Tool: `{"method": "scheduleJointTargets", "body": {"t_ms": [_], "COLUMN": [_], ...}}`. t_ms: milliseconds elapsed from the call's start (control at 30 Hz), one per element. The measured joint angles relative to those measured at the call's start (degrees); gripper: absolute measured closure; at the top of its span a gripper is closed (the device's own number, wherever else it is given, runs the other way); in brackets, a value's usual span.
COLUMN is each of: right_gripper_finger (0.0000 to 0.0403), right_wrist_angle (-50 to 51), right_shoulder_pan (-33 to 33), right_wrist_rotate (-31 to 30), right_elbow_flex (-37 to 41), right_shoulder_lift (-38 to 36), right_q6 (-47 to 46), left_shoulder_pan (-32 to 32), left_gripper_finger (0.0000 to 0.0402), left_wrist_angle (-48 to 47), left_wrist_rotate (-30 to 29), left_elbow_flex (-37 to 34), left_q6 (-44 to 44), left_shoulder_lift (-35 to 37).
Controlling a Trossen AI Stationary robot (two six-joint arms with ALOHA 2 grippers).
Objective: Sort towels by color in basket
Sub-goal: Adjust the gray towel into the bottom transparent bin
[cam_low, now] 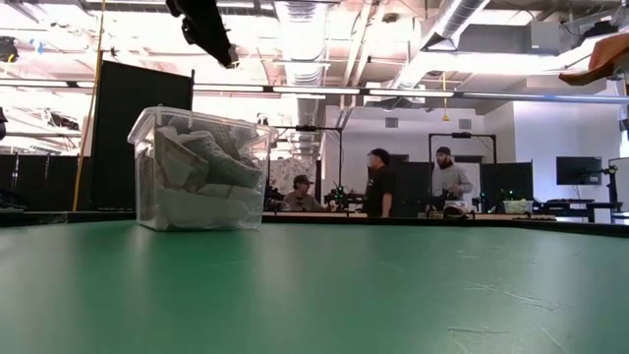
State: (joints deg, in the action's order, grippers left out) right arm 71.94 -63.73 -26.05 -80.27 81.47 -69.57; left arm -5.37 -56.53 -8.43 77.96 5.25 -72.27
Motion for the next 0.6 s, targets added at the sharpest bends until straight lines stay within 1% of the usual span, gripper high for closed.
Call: {"method": "scheduleJointTargets", "body": {"t_ms": [100,167,233,367,467,600], "right_gripper_finger": [0.0138,0.0138,0.0138,0.0138,0.0138,0.0138], "right_wrist_angle": [6.6,8.0,7.5,5.5,1.2,-3.3], "right_shoulder_pan": [-1.8,-3.3,-4.3,-4.9,-4.7,-3.7], "right_wrist_rotate": [2.0,2.2,3.1,8.2,11.3,13.2], "right_elbow_flex": [0.0,0.2,1.2,4.5,7.7,11.1], "right_shoulder_lift": [4.0,6.7,9.1,12.7,13.6,13.6], "right_q6": [-7.3,-9.9,-11.1,-13.9,-14.5,-14.6], "left_shoulder_pan": [1.9,3.1,4.2,6.0,6.8,7.5], "left_gripper_finger": [0.0187,0.0187,0.0187,0.0187,0.0187,0.0187], "left_wrist_angle": [1.7,3.3,5.5,7.0,7.3,7.9], "left_wrist_rotate": [0.0,0.0,0.0,0.0,-0.1,-1.1], "left_elbow_flex": [-2.1,-3.1,-4.4,-5.7,-5.7,-5.7], "left_q6": [0.8,1.4,2.1,3.1,4.0,5.1], "left_shoulder_lift": [-0.1,-0.1,0.0,-0.1,0.0,0.0]}}
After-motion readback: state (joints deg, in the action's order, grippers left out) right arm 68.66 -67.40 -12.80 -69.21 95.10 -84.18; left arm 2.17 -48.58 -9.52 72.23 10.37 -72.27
